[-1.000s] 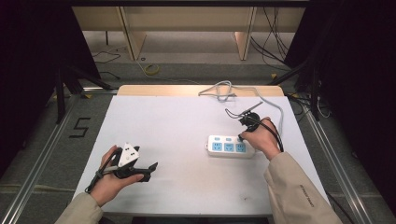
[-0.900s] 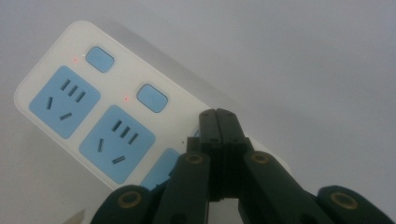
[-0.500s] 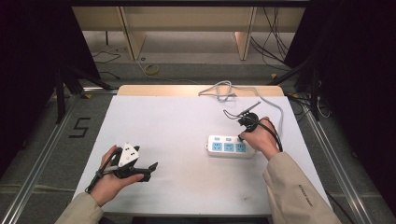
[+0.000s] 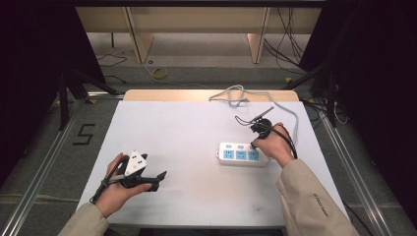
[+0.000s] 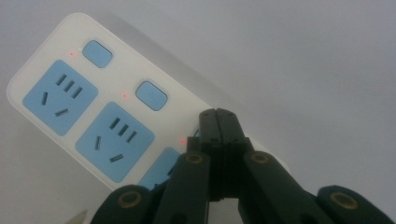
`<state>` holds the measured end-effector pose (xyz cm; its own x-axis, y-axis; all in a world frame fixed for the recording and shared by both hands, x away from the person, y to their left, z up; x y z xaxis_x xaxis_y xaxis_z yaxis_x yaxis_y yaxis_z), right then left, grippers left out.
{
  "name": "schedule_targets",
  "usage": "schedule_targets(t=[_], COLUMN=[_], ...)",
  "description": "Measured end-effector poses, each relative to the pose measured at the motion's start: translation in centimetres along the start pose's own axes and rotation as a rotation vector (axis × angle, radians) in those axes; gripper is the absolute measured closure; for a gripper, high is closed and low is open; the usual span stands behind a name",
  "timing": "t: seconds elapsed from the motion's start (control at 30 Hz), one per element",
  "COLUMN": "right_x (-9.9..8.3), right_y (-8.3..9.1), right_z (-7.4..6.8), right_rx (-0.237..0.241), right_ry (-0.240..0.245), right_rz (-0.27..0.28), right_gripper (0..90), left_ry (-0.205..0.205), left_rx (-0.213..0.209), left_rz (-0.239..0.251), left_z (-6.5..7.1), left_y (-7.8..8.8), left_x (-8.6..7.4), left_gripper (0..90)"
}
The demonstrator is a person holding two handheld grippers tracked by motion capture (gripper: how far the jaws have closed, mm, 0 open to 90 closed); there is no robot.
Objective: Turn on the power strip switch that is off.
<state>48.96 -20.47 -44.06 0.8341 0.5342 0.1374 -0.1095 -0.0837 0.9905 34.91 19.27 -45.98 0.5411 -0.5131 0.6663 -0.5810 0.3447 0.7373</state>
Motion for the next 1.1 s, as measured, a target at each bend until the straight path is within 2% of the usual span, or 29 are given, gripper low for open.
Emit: schedule_targets(t=[0.07, 0.23, 0.43, 0.67, 0.73, 0.83, 1.1], right_x=[-0.03, -0.18, -0.08, -0.17, -0.13, 0.02, 0.3], right_y=[-0.01, -0.04, 0.02, 0.21, 0.29, 0.28, 0.13], right_z=[0.03, 0.28, 0.11, 0.18, -0.04, -0.4, -0.64], right_rx=[-0.044, -0.024, -0.066, -0.05, -0.018, -0.033, -0.043], right_ry=[0.014, 0.008, 0.024, 0.025, 0.029, 0.053, 0.054], right_rz=[-0.02, -0.005, -0.005, 0.011, 0.023, 0.009, -0.006], right_gripper=[90.0, 90.0, 90.0, 90.0, 90.0, 90.0, 90.0], left_ry=[0.001, -0.01, -0.004, -0.008, -0.005, -0.004, -0.006], left_rx=[0.0, -0.004, -0.003, -0.004, -0.004, -0.003, -0.003], left_rz=[0.0, -0.007, -0.004, -0.007, -0.005, -0.005, -0.004], left_z=[0.0, 0.06, 0.02, 0.01, 0.01, 0.0, 0.03], left_y=[0.0, -0.07, -0.1, -0.12, -0.13, -0.1, -0.1], left_x=[0.01, 0.09, 0.04, 0.05, 0.05, 0.04, 0.04], left_gripper=[12.4, 12.4, 12.5, 12.5, 12.5, 12.5, 12.5])
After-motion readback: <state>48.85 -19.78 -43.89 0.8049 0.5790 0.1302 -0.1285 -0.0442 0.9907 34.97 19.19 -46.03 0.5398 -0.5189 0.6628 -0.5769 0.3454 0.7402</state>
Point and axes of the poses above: each handheld gripper's, and its own axes: y roughly backward along the jaws, x roughly out of its top, z roughly to its right, the point moved 1 cm from there along -y, roughly forward along the jaws, and after that the axes turned 15 degrees about -z, right-handed, at the moved point
